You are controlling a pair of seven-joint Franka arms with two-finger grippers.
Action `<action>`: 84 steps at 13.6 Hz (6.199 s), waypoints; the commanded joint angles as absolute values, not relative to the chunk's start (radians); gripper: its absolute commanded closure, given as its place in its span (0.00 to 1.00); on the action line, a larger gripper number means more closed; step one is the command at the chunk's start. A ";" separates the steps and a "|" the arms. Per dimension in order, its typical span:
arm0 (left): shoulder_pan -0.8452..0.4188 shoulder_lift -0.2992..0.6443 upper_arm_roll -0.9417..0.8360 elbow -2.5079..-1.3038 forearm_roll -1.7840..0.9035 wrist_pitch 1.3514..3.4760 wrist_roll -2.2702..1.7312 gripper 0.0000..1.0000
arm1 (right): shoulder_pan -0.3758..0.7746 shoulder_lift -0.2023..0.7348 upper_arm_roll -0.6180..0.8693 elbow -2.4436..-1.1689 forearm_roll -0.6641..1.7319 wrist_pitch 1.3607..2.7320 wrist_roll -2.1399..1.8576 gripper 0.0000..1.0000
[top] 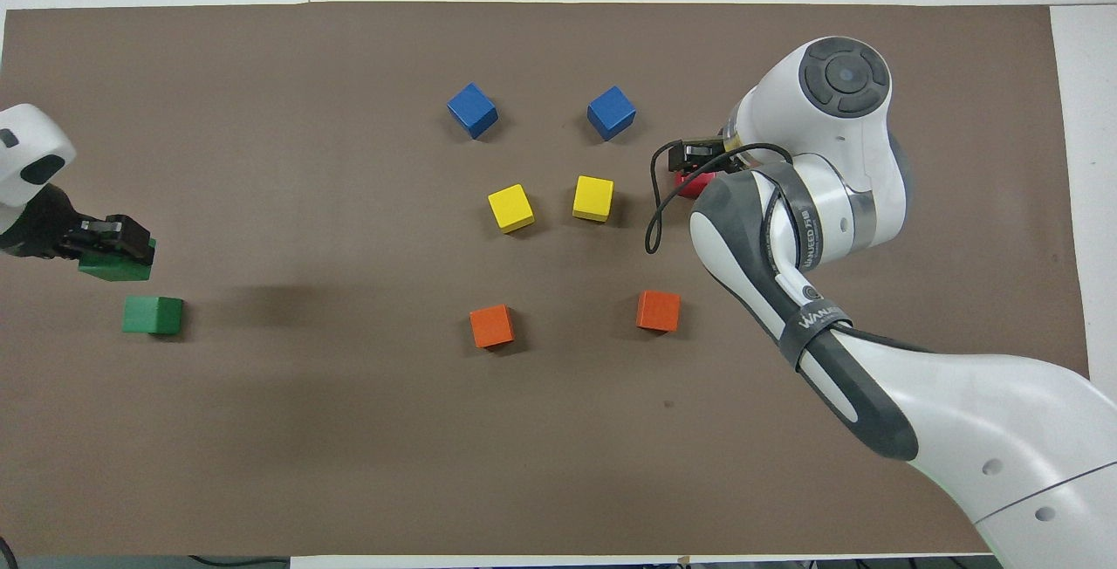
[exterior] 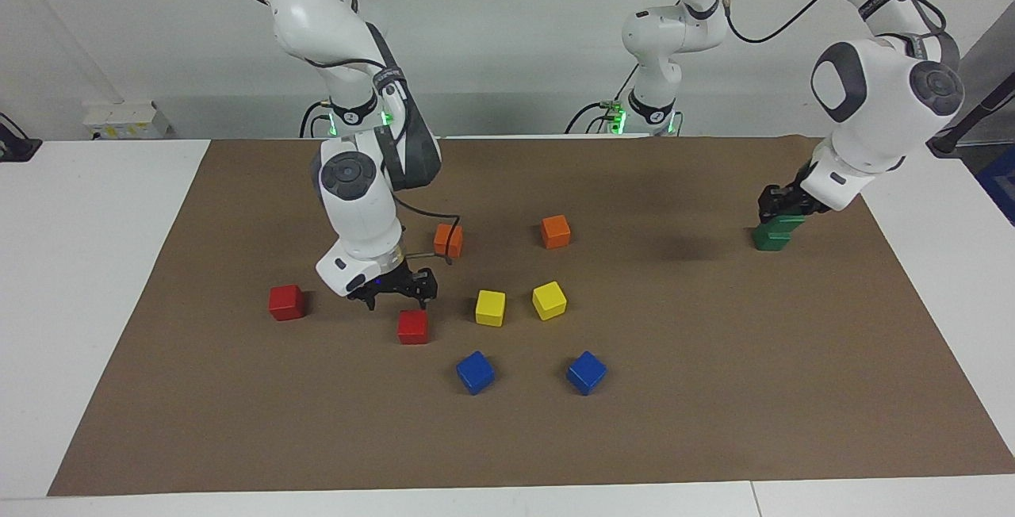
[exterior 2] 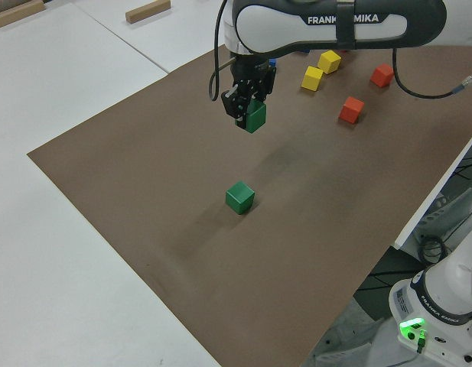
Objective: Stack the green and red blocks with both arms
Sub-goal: 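Carry the green block toward the first while the right gripper grasps red, then lower the green block beside the first while the right gripper carries red, then release the green block with the left gripper while the right gripper lowers red, then set the red block beside the first red block and withdraw the right gripper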
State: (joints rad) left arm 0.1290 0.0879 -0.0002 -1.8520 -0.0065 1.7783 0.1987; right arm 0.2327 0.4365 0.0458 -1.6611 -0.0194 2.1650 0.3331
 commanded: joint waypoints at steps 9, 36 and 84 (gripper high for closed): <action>0.267 -0.049 -0.015 -2.276 0.011 2.252 0.334 1.00 | 0.232 0.525 0.049 -1.663 -0.028 2.296 0.365 0.00; 0.287 -0.029 -0.017 -2.379 0.005 2.365 0.445 0.82 | -0.095 0.227 0.048 -1.825 -0.011 2.064 -0.175 1.00; 0.028 -0.051 -0.058 -1.589 -0.011 1.508 -0.051 0.00 | -0.120 0.183 0.043 -2.094 -0.025 2.358 -0.176 1.00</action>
